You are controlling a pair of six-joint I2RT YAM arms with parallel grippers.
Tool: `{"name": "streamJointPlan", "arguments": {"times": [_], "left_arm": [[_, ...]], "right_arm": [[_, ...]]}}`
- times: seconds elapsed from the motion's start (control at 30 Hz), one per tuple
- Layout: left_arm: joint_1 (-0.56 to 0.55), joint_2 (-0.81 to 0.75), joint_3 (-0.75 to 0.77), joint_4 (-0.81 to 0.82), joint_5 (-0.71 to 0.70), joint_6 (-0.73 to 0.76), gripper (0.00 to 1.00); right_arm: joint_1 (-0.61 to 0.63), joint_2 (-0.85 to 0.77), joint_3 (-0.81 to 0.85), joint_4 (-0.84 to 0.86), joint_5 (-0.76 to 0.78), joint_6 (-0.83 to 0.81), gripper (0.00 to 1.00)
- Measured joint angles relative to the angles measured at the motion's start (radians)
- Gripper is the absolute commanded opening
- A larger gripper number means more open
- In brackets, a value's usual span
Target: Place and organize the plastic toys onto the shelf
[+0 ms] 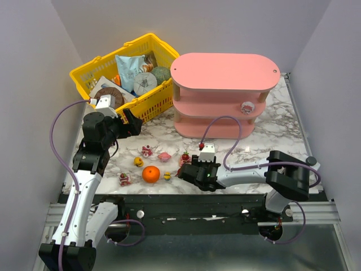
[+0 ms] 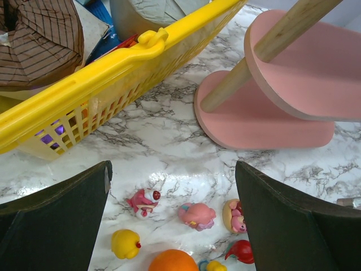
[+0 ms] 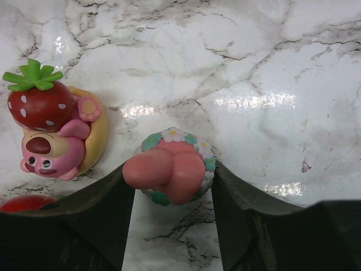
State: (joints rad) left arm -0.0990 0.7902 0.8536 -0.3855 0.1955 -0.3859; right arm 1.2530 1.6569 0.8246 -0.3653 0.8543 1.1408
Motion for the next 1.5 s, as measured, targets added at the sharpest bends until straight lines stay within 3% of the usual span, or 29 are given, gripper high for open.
{"name": "streamJointPlan", "arguments": {"times": [0.17, 0.33, 0.57, 0.97, 1.2, 1.5], "left_arm": [[0.0, 0.0, 0.0, 0.0, 0.0, 0.0, 0.99], [0.0, 0.0, 0.0, 0.0, 0.0, 0.0, 0.99], [0.0, 0.0, 0.0, 0.0, 0.0, 0.0, 0.99], [0.0, 0.0, -0.002, 0.0, 0.0, 0.0, 0.99], [0.0, 0.0, -0.002, 0.0, 0.0, 0.0, 0.99], [0.0, 0.0, -0.002, 0.0, 0.0, 0.0, 0.99]], "right_arm": [[-0.014, 0.0, 0.001, 0.0, -0.001, -0.008, 0.45], [-0.045, 0.0, 0.001, 0.002, -0.002, -0.017, 0.2], [-0.077, -0.047, -0.003, 0.005, -0.001, -0.1, 0.14], [-0.141, -0.331, 0.004, 0.058, -0.039, -0.439, 0.1], [-0.217, -0.389, 0.145, 0.007, -0.096, -0.594, 0.1], [-0.359, -0.396, 0.266, -0.061, -0.135, -0.678, 0.11]]}}
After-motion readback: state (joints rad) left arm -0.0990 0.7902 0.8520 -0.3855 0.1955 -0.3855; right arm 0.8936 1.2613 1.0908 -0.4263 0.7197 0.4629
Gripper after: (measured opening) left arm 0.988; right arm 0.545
